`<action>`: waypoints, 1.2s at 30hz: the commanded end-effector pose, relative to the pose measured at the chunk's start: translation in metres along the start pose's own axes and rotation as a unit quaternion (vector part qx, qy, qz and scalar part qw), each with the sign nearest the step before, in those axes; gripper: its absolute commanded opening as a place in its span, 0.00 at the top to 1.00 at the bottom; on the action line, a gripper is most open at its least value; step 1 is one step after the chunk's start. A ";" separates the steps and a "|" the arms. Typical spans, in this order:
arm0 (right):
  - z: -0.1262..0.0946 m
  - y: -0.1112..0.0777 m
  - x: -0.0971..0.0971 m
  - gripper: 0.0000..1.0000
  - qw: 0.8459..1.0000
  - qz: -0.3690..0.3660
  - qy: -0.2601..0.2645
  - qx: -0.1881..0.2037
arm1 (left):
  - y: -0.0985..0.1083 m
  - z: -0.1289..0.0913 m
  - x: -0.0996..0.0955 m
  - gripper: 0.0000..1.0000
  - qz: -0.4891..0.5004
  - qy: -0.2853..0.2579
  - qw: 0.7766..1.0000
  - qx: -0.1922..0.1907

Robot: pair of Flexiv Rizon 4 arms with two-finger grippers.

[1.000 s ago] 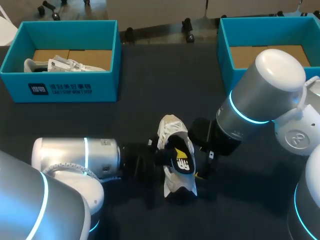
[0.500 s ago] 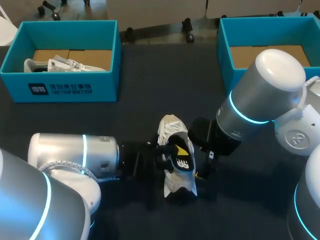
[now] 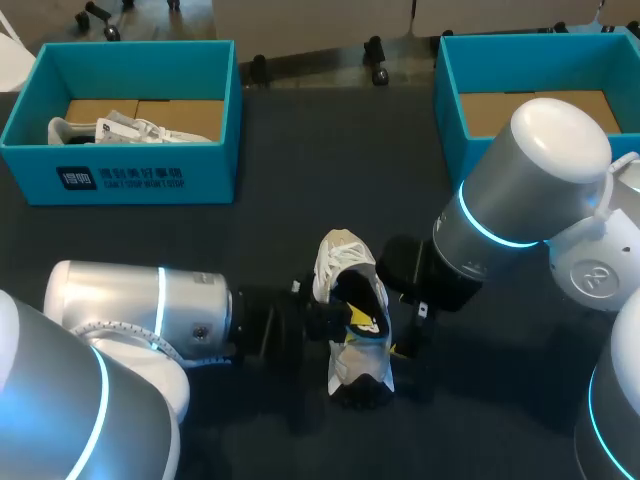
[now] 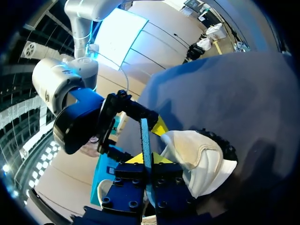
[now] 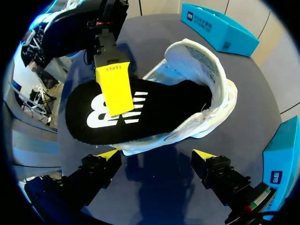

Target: Take the shoe out of the shoebox, open the shoe tongue, remove and reinsert the insole, then place the shoe into the shoebox

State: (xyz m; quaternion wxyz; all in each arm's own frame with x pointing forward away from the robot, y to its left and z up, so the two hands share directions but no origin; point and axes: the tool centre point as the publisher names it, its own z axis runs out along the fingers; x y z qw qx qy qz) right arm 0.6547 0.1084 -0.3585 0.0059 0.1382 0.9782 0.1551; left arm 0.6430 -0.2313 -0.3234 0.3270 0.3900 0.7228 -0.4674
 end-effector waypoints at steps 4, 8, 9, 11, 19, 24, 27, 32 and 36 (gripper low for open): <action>0.001 0.000 0.001 0.00 1.000 0.000 -0.001 0.000 | 0.008 0.008 0.006 1.00 0.026 -0.011 1.000 -0.003; 0.001 0.000 0.001 0.00 1.000 0.000 -0.001 0.000 | 0.016 0.012 0.008 1.00 0.041 -0.023 0.999 -0.010; 0.001 0.000 0.001 0.00 1.000 0.000 -0.001 0.000 | 0.018 0.013 0.008 1.00 0.037 -0.027 0.999 -0.011; 0.001 0.000 0.001 0.00 1.000 0.000 -0.001 0.000 | 0.022 0.015 0.009 1.00 0.046 -0.029 0.998 -0.015; 0.001 0.000 0.001 0.00 1.000 0.000 -0.001 0.000 | 0.037 0.017 0.005 1.00 0.067 -0.036 0.997 -0.034; 0.001 0.000 0.001 0.00 1.000 0.000 -0.001 0.000 | 0.036 0.013 0.001 1.00 0.057 -0.039 0.997 -0.034; 0.001 0.000 0.001 0.00 1.000 0.000 -0.001 0.000 | 0.030 0.007 0.002 0.86 0.047 -0.037 0.998 -0.028; 0.001 0.000 0.001 0.00 1.000 0.000 -0.001 0.000 | 0.019 0.000 0.000 0.69 0.032 -0.033 0.999 -0.017; 0.001 0.000 0.001 0.00 1.000 0.000 -0.001 0.000 | 0.007 -0.005 0.000 0.71 0.027 -0.031 0.999 -0.009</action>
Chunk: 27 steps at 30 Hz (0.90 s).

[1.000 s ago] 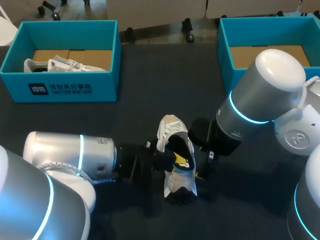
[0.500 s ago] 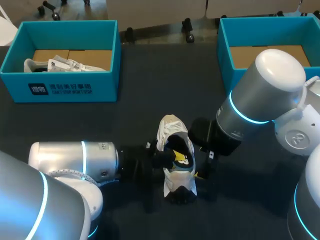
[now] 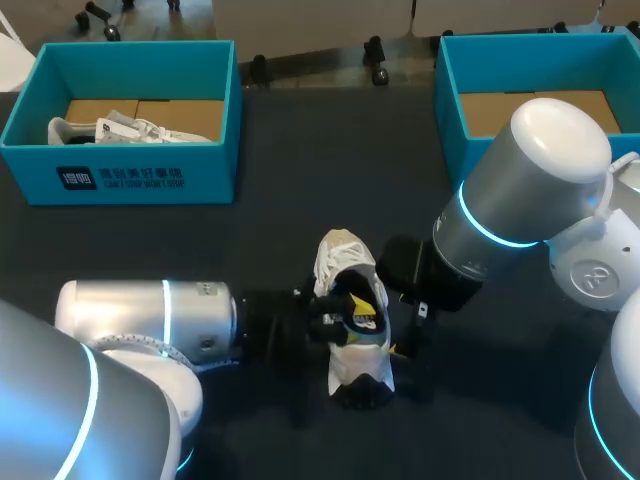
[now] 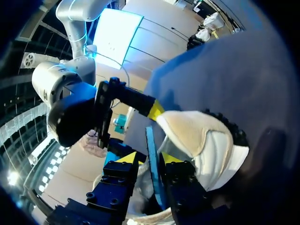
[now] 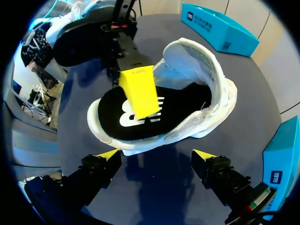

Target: Take the shoe out of the shoebox, open the shoe tongue, remove and reinsert the insole, then place the shoe into the shoebox

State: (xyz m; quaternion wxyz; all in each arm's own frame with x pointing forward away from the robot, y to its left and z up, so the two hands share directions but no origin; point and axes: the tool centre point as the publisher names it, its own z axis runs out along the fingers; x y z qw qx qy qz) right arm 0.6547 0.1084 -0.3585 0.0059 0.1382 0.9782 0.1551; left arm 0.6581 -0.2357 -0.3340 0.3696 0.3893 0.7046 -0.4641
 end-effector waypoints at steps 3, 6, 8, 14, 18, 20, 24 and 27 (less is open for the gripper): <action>0.001 0.000 0.001 0.00 1.000 0.000 -0.001 0.000 | -0.014 -0.016 -0.003 0.73 -0.008 0.007 1.000 0.009; 0.001 0.000 0.001 0.00 1.000 0.000 -0.001 0.000 | -0.017 -0.015 -0.002 0.84 -0.012 0.011 1.000 0.014; 0.001 0.000 0.001 0.00 1.000 0.000 -0.001 0.000 | -0.019 -0.015 -0.002 0.98 -0.011 0.013 1.000 0.017; 0.001 0.000 0.001 0.00 1.000 0.000 -0.001 0.000 | -0.017 -0.009 0.003 1.00 0.014 0.012 1.000 0.022; 0.001 0.000 0.001 0.00 1.000 0.000 -0.001 0.000 | -0.007 -0.001 0.008 1.00 0.040 0.008 0.999 0.015; 0.001 0.000 0.001 0.00 1.000 0.000 -0.001 0.000 | -0.001 0.001 0.009 1.00 0.045 0.007 0.999 0.009; 0.001 0.000 0.001 0.00 1.000 0.000 -0.001 0.000 | 0.010 0.005 0.011 1.00 0.050 0.016 0.999 -0.008; 0.001 0.000 0.001 0.00 1.000 0.000 -0.001 0.000 | 0.014 0.005 0.009 1.00 0.041 0.014 0.999 -0.014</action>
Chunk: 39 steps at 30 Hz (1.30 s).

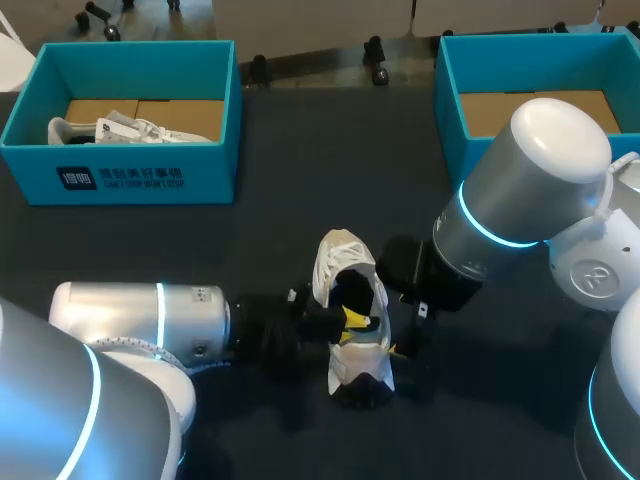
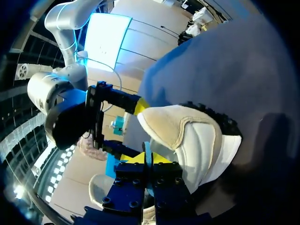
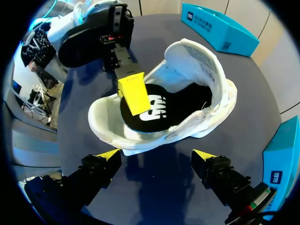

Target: Take the shoe out of the shoebox, open the shoe tongue, remove and reinsert the insole, then place the shoe into the shoebox

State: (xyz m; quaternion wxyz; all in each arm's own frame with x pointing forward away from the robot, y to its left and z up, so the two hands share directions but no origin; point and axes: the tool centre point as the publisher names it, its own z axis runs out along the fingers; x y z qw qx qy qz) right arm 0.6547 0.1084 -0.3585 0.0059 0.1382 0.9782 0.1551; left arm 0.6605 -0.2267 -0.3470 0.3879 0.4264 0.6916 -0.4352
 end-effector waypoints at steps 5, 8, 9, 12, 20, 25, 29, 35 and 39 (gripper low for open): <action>0.001 0.000 0.001 0.00 1.000 0.000 -0.001 0.000 | -0.003 0.000 -0.006 0.93 -0.027 0.002 1.000 0.000; 0.001 0.000 0.001 0.00 1.000 0.000 -0.001 0.000 | -0.006 -0.005 -0.008 0.65 -0.037 0.005 0.999 0.004; 0.001 0.000 0.001 0.00 1.000 0.000 -0.001 0.000 | -0.009 -0.008 -0.009 0.59 -0.043 0.006 0.999 0.004; 0.001 0.000 0.001 0.00 1.000 0.000 -0.001 0.000 | -0.013 -0.015 -0.009 0.57 -0.044 0.012 0.999 0.006; 0.001 0.000 0.001 0.00 1.000 0.000 -0.001 0.000 | -0.021 -0.030 -0.017 0.53 -0.045 0.023 0.999 0.007; 0.001 0.000 0.001 0.00 1.000 0.000 -0.001 0.000 | -0.023 -0.034 -0.025 0.53 -0.052 0.034 0.998 0.006; 0.001 0.000 0.001 0.00 1.000 0.000 -0.001 0.000 | -0.025 -0.036 -0.027 0.53 -0.045 0.052 0.998 0.006; 0.001 0.000 0.001 0.00 1.000 0.000 -0.001 0.000 | -0.022 -0.042 -0.025 0.54 -0.037 0.077 0.996 0.005; 0.001 0.000 0.001 0.00 1.000 0.000 -0.001 0.000 | -0.021 -0.050 -0.025 0.53 -0.035 0.097 0.995 0.009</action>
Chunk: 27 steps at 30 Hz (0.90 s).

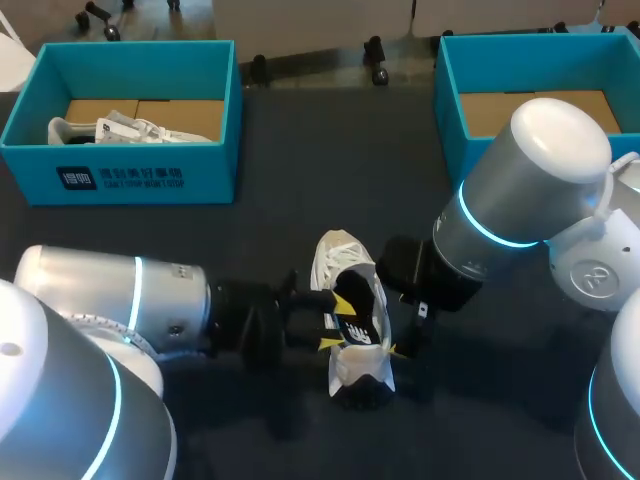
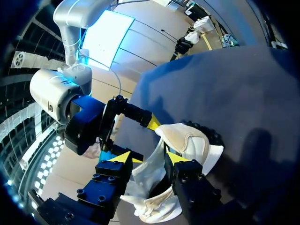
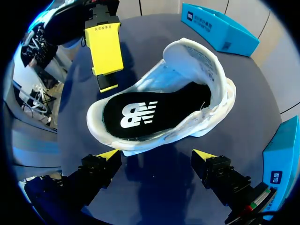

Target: Take the shoe out of the shoebox, open the shoe tongue, remove and reinsert the insole, then place the shoe into the shoebox

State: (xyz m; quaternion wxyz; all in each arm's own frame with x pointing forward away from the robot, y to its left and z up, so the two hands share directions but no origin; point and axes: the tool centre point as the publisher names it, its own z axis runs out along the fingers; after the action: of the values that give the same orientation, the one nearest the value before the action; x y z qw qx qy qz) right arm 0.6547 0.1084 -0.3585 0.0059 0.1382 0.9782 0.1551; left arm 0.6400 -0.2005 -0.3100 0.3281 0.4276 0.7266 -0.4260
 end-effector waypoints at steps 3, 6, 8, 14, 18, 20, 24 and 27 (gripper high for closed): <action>0.001 0.000 0.001 0.00 1.000 0.000 -0.001 0.000 | 0.003 -0.022 -0.005 0.53 0.008 0.046 0.999 0.002; 0.001 0.000 0.001 0.00 1.000 0.000 -0.001 0.000 | 0.005 -0.033 -0.007 0.53 0.015 0.065 0.998 0.003; 0.001 0.000 0.001 0.00 1.000 0.000 -0.001 0.000 | 0.007 -0.044 -0.008 0.53 0.024 0.089 0.996 0.002; -0.003 -0.003 0.001 0.00 1.000 -0.003 0.000 0.000 | 0.009 -0.074 -0.019 0.58 0.035 0.155 0.987 0.012; -0.018 -0.015 -0.001 0.00 1.000 -0.017 0.002 0.004 | 0.007 -0.094 -0.021 0.77 0.057 0.200 0.978 0.025; -0.025 -0.022 -0.001 0.00 1.000 -0.020 0.000 0.006 | 0.007 -0.102 -0.022 1.00 0.067 0.221 0.972 0.032; -0.037 -0.041 -0.003 0.00 0.999 -0.046 0.013 -0.006 | 0.004 -0.117 -0.023 1.00 0.087 0.265 0.959 0.043; -0.049 -0.056 -0.002 0.00 0.999 -0.050 0.013 0.003 | 0.002 -0.127 -0.026 1.00 0.099 0.289 0.951 0.049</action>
State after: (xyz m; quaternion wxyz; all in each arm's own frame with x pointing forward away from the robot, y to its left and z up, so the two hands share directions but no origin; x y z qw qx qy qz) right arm 0.6501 0.0727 -0.3490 -0.0056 0.0913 0.9865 0.1360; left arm 0.6339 -0.1320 -0.2742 0.2001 0.5843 0.7082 -0.3422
